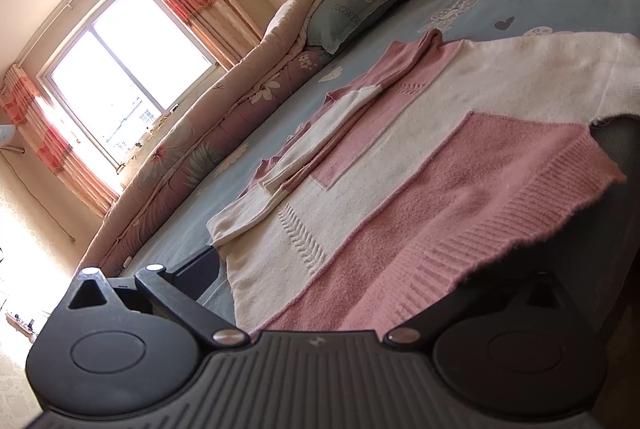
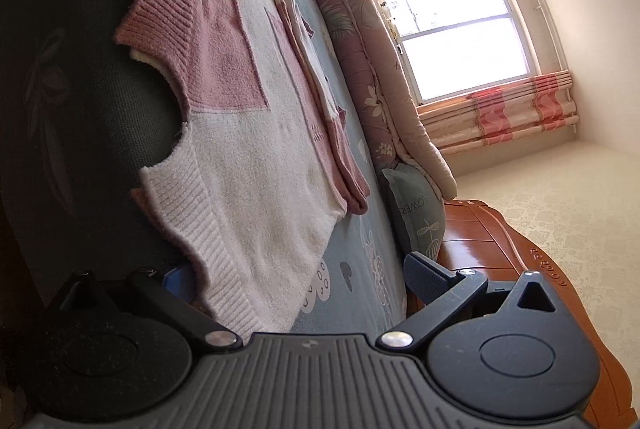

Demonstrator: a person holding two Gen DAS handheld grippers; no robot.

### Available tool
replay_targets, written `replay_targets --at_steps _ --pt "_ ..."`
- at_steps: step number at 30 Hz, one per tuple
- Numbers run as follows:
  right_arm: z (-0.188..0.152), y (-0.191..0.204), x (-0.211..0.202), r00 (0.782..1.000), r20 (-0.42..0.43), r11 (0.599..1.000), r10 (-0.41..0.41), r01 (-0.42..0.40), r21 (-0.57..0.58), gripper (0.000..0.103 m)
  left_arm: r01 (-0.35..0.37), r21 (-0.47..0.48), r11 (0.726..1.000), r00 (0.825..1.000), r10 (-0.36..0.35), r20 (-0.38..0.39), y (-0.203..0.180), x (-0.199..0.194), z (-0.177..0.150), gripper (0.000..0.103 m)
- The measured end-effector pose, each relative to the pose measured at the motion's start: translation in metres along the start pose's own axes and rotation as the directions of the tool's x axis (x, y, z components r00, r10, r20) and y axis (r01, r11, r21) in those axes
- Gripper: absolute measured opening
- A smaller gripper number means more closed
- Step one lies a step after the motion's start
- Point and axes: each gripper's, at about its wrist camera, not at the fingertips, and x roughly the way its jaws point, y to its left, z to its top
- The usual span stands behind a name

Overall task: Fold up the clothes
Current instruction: 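Carry the held hem up and over toward the sweater collar with both grippers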

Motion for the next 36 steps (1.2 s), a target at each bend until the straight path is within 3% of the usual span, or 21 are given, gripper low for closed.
replay_targets --at_steps 4,12,15,18,21,23,27,32,36 --pt "0.017 0.005 0.001 0.998 0.061 0.999 -0.016 0.014 0.031 0.103 0.008 0.030 1.000 1.000 -0.008 -0.003 -0.006 0.000 0.001 0.102" --pt "-0.011 -0.007 0.017 0.999 -0.032 1.000 -0.028 0.028 -0.014 0.103 -0.009 0.176 0.984 0.998 0.019 -0.057 -0.008 -0.003 -0.026 0.102" --pt "0.000 -0.003 0.019 0.999 -0.030 0.999 -0.029 0.029 -0.023 0.103 -0.015 0.193 0.981 0.999 0.024 -0.047 -0.017 -0.001 -0.023 0.102" --pt "0.017 0.004 0.017 0.999 0.036 0.999 -0.031 0.032 -0.015 0.103 -0.002 0.212 0.977 1.000 0.007 -0.022 -0.028 0.001 -0.013 0.102" --pt "0.015 0.002 0.021 0.999 0.034 1.000 -0.027 0.027 0.004 0.103 -0.034 0.290 0.956 0.999 0.040 -0.014 -0.031 0.002 -0.016 0.102" --pt "0.005 -0.006 0.026 1.000 -0.026 1.000 -0.009 0.009 0.025 0.103 -0.060 0.331 0.942 0.997 0.069 -0.015 -0.030 0.003 -0.022 0.102" --pt "-0.008 -0.011 0.032 1.000 -0.029 0.999 -0.013 0.012 -0.034 0.103 -0.058 0.308 0.949 0.995 0.079 -0.055 -0.016 0.009 -0.028 0.103" --pt "0.014 0.001 0.026 0.998 0.065 0.993 0.009 -0.001 -0.114 0.103 -0.086 0.377 0.922 0.994 0.107 -0.035 -0.020 0.009 -0.024 0.103" --pt "0.009 -0.004 0.029 0.999 0.049 0.996 0.024 -0.019 -0.089 0.103 -0.078 0.391 0.917 0.992 0.112 -0.064 -0.013 0.011 -0.035 0.103"
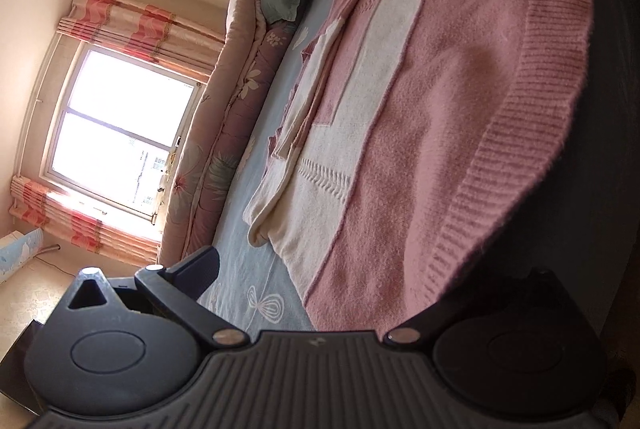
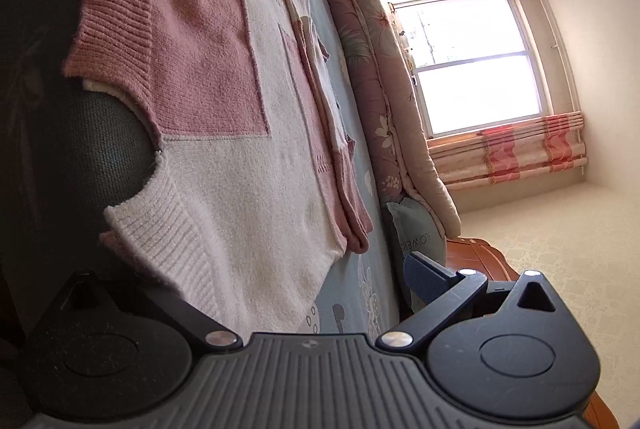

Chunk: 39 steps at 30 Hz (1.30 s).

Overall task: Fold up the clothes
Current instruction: 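Carry the held hem up and over toward the sweater collar with both grippers, then lower the hem onto the folded sleeves near the collar with both grippers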

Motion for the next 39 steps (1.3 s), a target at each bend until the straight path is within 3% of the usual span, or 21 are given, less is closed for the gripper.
replay_targets --at_steps 6,11,18,25,29,33,39 --pt "0.000 0.004 0.005 1.000 -0.015 0.999 -0.025 0.025 -0.030 0.103 0.014 0.041 0.999 1.000 -0.015 0.022 -0.005 0.000 0.007 0.103" --pt "-0.006 0.003 -0.002 0.999 -0.008 0.999 -0.031 0.031 -0.015 0.103 -0.031 0.043 0.999 0.999 0.031 0.010 -0.001 0.002 0.005 0.103" --pt "0.001 0.006 -0.003 0.999 0.036 0.998 -0.035 0.037 -0.048 0.103 0.008 0.076 0.997 1.000 -0.009 0.011 0.000 0.005 0.008 0.103" --pt "0.005 -0.002 0.001 1.000 0.019 1.000 -0.011 0.011 0.005 0.103 -0.007 0.030 1.000 1.000 0.007 0.002 0.003 0.006 0.010 0.103" --pt "0.004 -0.001 -0.004 0.995 0.015 0.995 -0.095 0.094 0.017 0.103 -0.068 -0.005 0.998 0.998 0.068 0.002 0.001 0.003 0.011 0.103" --pt "0.006 0.002 -0.004 0.993 -0.001 0.992 -0.120 0.120 0.027 0.103 -0.030 -0.050 0.998 0.999 0.029 -0.025 0.004 0.005 0.013 0.102" --pt "0.007 -0.006 -0.002 0.978 -0.021 0.976 -0.209 0.210 0.055 0.103 -0.123 -0.072 0.990 0.992 0.122 -0.014 0.009 0.002 0.016 0.103"
